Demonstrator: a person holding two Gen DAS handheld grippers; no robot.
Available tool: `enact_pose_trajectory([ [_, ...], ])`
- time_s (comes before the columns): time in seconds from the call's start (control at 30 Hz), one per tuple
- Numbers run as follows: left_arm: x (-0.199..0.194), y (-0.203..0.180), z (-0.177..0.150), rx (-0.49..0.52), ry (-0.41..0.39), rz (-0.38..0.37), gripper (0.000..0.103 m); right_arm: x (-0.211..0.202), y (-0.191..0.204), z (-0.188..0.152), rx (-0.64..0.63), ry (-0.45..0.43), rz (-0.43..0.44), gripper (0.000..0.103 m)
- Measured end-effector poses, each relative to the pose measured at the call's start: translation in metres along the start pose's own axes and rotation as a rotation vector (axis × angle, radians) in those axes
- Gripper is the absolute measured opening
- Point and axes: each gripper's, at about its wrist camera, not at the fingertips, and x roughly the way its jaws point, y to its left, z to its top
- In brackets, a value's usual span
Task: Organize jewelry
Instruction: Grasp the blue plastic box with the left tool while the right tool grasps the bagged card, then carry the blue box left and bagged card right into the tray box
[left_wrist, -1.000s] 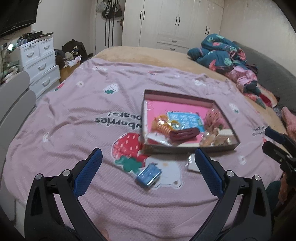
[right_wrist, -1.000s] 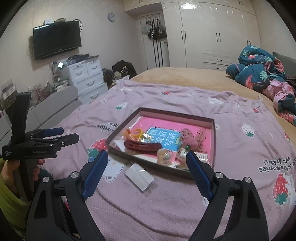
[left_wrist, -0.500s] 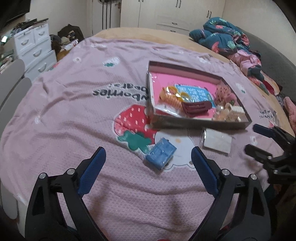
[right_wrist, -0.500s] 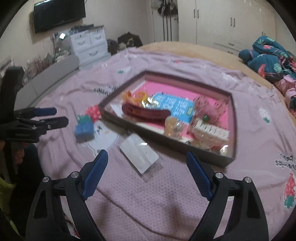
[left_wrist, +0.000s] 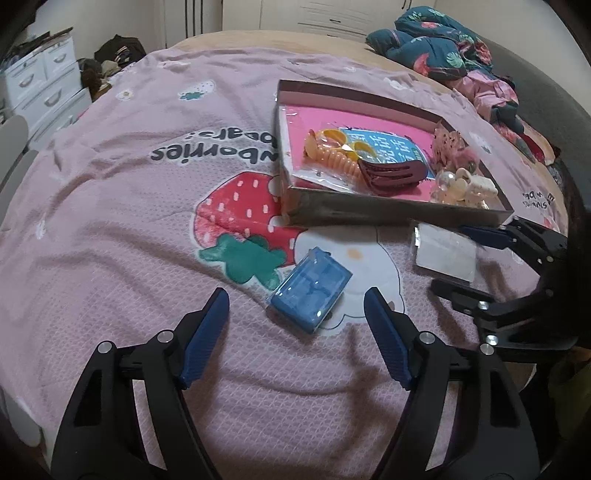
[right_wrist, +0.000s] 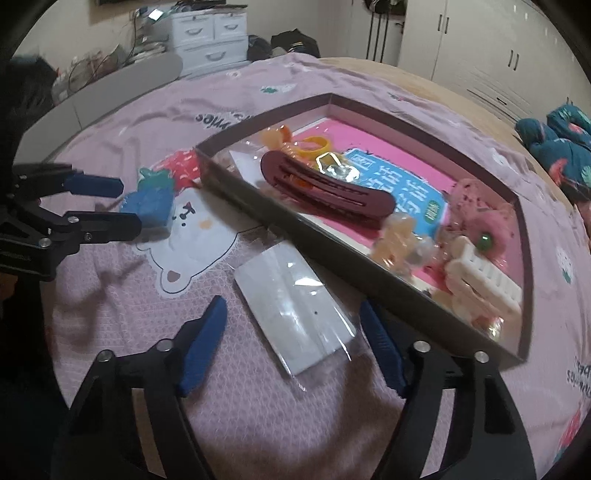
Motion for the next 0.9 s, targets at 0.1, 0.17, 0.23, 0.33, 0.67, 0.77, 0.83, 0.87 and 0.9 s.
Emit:
enact_pose_trajectory([
  [0.1, 0.007, -0.004, 0.002, 0.017, 0.014, 0.006, 0.054, 0.007, -0.001, 0.0, -0.005, 0.006, 0.014, 0.056],
  [0.17, 0.012, -0.006, 0.004, 0.018, 0.026, 0.003, 0.049, 0.005, -0.001, -0.001, -0.008, -0.007, 0.023, 0.052],
  [0.23, 0.015, -0.007, 0.006, 0.019, 0.032, -0.002, 0.041, 0.003, -0.001, -0.002, -0.001, -0.013, 0.033, 0.048],
  [0.33, 0.016, -0.011, 0.006, 0.034, 0.031, 0.011, 0.04, -0.005, -0.003, -0.004, 0.034, -0.028, 0.064, 0.045],
  [0.67, -0.003, -0.022, 0.002, 0.059, -0.028, 0.02, 0.039, -0.05, -0.017, -0.022, 0.158, -0.104, 0.11, 0.04],
  [0.77, -0.013, -0.027, 0.004, 0.063, -0.051, 0.011, 0.039, -0.07, -0.025, -0.027, 0.195, -0.137, 0.116, 0.04],
  [0.83, -0.02, -0.033, 0.007, 0.069, -0.071, 0.002, 0.039, -0.084, -0.031, -0.03, 0.212, -0.166, 0.108, 0.04],
  [0.87, -0.023, -0.036, 0.009, 0.072, -0.081, 0.0, 0.039, -0.093, -0.035, -0.03, 0.222, -0.183, 0.103, 0.04],
  [0.9, -0.026, -0.039, 0.011, 0.074, -0.088, -0.003, 0.039, -0.102, -0.039, -0.031, 0.231, -0.201, 0.093, 0.04],
])
